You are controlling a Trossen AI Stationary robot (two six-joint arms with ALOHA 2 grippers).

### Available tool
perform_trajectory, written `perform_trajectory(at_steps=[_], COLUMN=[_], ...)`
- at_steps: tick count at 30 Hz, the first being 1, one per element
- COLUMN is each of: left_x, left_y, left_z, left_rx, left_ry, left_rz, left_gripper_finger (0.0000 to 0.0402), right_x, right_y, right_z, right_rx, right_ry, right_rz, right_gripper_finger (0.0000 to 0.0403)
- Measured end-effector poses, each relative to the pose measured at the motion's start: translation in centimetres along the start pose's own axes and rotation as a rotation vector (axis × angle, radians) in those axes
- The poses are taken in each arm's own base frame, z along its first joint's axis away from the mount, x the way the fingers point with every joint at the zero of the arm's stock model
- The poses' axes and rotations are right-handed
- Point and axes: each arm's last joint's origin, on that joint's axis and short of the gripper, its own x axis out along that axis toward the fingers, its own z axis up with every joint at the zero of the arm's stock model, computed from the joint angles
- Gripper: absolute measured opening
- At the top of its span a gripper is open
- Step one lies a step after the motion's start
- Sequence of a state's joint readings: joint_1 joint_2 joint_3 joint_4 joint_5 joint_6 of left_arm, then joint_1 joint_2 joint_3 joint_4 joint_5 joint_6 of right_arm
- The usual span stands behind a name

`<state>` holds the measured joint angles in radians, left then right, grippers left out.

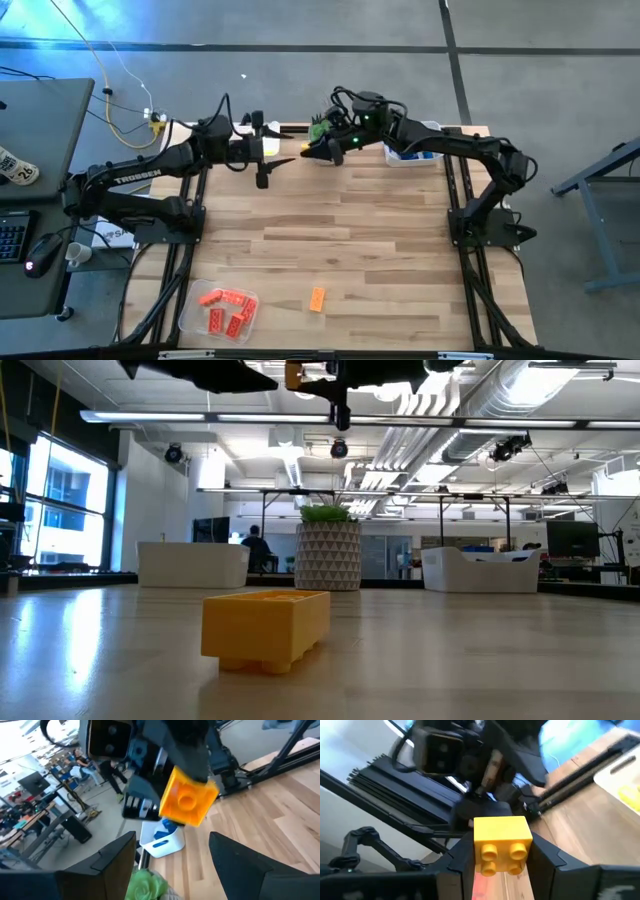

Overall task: Sort & place blocks by color
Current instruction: Put the yellow game piece into the left white bin

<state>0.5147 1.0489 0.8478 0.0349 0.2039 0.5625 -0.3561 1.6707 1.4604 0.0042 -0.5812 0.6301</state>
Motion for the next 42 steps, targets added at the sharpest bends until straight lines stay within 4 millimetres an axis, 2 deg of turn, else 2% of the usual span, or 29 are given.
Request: perform_trajectory(at_steps=[15, 28, 32, 39, 42], left_x=[0.2, 0.4, 0.4, 0.4, 0.4], left_y=[-1.2, -1.2, -1.1, -1.2, -1.2], left_z=[0.6, 0.4, 0.3, 0.4, 0.4], left_rx=[0.033, 0.024, 0.024, 0.063, 0.075], left_ry=[-0.021, 0.027, 0.031, 0.022, 0.022], left_rz=[-0.053, -0.004, -0.001, -0.021, -0.021], left_gripper_finger=[0.0239, 0.0236, 0.0207, 0.0114, 0.0105], right_x=[1.9, 3.2, 3.4, 3.3, 3.3], right_y=[-2.2, -1.6, -1.4, -1.4, -1.4], right_z=[-0.8, -1.3, -1.3, -1.3, -1.3], right_rx=[0.099, 0.129, 0.127, 0.139, 0.138], right_ry=[0.015, -0.012, -0.032, -0.031, -0.031], right_rz=[-0.026, 0.031, 0.013, 0.013, 0.012], right_gripper_finger=[0.0111, 0.0111, 0.0113, 0.0115, 0.0118])
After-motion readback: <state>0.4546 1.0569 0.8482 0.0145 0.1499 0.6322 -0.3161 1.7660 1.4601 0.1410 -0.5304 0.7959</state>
